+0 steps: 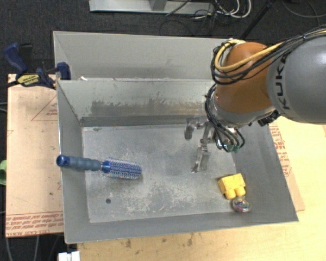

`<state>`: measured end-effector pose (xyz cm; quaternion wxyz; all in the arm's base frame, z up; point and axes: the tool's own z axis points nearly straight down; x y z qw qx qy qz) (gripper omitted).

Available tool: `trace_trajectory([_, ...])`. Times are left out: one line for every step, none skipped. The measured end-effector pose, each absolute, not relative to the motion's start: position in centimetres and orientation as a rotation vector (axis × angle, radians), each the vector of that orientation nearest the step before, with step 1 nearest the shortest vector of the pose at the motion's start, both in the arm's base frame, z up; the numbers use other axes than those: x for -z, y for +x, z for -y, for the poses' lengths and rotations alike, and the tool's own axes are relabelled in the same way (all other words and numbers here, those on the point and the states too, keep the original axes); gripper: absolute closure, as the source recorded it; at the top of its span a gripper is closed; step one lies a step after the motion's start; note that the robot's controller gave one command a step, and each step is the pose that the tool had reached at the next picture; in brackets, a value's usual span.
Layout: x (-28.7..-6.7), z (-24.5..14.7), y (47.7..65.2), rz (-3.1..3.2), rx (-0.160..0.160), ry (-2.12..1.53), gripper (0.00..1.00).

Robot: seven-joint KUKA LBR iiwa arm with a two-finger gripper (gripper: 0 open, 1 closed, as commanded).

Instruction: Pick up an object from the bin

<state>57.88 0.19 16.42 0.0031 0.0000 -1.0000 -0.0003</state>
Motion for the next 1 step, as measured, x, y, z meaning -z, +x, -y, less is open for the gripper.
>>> trace_trajectory([-6.52,8.99,55.27,3.132,-0.001,0.149,0.00])
